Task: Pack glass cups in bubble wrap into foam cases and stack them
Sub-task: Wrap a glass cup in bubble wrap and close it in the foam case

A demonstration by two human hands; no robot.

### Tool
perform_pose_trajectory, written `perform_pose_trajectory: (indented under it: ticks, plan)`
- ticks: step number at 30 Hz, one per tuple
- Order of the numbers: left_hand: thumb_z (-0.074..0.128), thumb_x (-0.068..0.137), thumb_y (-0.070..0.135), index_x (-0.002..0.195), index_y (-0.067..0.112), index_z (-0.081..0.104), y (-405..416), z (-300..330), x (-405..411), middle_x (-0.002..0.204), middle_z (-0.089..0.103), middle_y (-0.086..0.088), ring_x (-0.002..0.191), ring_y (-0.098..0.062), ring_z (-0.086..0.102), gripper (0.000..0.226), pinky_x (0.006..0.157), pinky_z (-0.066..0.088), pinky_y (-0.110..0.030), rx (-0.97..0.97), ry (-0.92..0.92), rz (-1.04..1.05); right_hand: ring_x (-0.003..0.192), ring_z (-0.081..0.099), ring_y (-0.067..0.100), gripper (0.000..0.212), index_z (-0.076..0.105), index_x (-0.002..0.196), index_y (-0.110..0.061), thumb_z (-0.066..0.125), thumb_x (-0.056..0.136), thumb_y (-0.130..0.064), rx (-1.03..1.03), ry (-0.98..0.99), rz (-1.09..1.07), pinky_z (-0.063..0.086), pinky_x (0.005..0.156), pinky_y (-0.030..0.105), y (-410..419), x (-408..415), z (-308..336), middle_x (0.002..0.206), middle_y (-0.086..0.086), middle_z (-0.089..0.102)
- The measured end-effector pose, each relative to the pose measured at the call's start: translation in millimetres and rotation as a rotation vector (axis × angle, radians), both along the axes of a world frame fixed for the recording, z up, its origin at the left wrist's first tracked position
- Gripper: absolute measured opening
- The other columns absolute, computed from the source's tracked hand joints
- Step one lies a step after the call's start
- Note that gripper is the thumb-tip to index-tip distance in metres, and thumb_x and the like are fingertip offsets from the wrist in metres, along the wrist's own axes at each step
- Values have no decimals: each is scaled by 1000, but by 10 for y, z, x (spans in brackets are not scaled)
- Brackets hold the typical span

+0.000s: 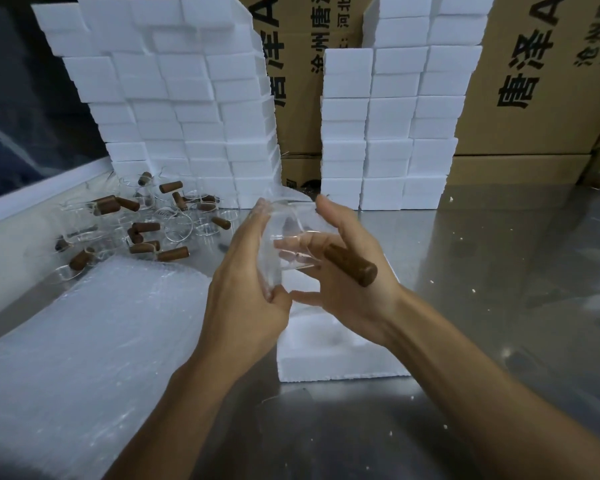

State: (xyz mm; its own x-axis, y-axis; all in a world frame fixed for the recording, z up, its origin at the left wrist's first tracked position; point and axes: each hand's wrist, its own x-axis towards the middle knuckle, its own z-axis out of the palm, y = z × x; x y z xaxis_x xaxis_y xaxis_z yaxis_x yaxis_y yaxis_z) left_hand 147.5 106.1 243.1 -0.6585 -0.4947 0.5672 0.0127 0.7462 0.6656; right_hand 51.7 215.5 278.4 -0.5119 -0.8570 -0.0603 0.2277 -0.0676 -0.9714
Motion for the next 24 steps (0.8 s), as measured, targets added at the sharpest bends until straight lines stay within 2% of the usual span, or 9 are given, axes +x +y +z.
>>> perform_pose_trajectory:
  ticks: [4, 7, 10, 12, 15, 17, 20, 22, 24]
  plan:
    - [76, 75, -7, 150, 45, 22, -26, -44, -24, 150, 28, 29, 124, 15, 33, 106, 74, 38, 6, 43, 49, -38, 112, 59, 8, 39, 76, 100, -33, 63, 77, -60, 13, 103, -2, 48, 105, 42, 10, -31, 20, 116, -5, 64]
    - [73, 75, -10, 153, 37, 22, -25, -57, -22, 150, 23, 31, 117, 36, 23, 106, 74, 32, 10, -10, 49, -35, 111, 63, 8, 51, 65, 123, -22, 70, 82, -51, 90, 223, -42, 54, 97, 36, -6, -59, 5, 124, -4, 65]
    - [67, 76, -13, 155, 39, 13, 19, -60, -14, 153, 4, 40, 130, 23, 23, 109, 77, 31, 11, -153, -2, -42, 100, 69, 16, 63, 44, 141, -18, 73, 88, -36, 128, 267, -142, 57, 73, 26, -12, -35, -21, 126, 3, 59]
    - [66, 78, -11, 155, 43, 3, 88, -74, -16, 154, -5, 41, 128, 17, 26, 113, 81, 35, 6, -216, -51, -67, 93, 71, 22, 60, 41, 141, -22, 72, 90, -30, 117, 224, -192, 55, 62, 24, -30, -25, -46, 126, 7, 58]
    - [65, 76, -11, 153, 44, -3, 179, -104, -31, 158, -4, 34, 112, -11, 58, 116, 88, 51, -18, -250, -83, -126, 90, 68, 28, 36, 59, 125, -16, 68, 90, -12, 32, 155, -231, 59, 68, 29, -74, -34, -80, 119, 13, 61]
    - [64, 72, -14, 152, 39, 0, 216, -117, -43, 160, -2, 30, 106, -26, 64, 116, 81, 59, -37, -266, -79, -159, 74, 62, 24, 18, 66, 103, -9, 61, 88, 1, -42, 159, -218, 54, 63, 27, -57, -40, -77, 91, 12, 64]
    - [60, 72, -15, 150, 38, -3, 234, -121, -49, 160, -4, 29, 101, -34, 65, 114, 71, 59, -42, -303, -76, -157, 70, 64, 27, 31, 69, 80, -14, 55, 81, 13, -115, 195, -214, 57, 71, 32, -24, -59, -79, 75, 13, 66]
    - [58, 73, -16, 149, 39, -5, 254, -122, -50, 160, -5, 29, 99, -36, 66, 113, 69, 58, -43, -328, -72, -162, 88, 70, 29, 29, 71, 91, -11, 58, 81, 12, -103, 295, -269, 59, 87, 40, -34, -80, -110, 92, 14, 73]
    - [58, 73, -16, 149, 41, -6, 306, -129, -55, 161, -5, 29, 103, -38, 64, 114, 73, 59, -44, -338, -74, -174, 94, 69, 18, 25, 68, 101, -11, 61, 86, 8, -90, 396, -337, 56, 91, 42, -58, -99, -152, 95, 6, 72]
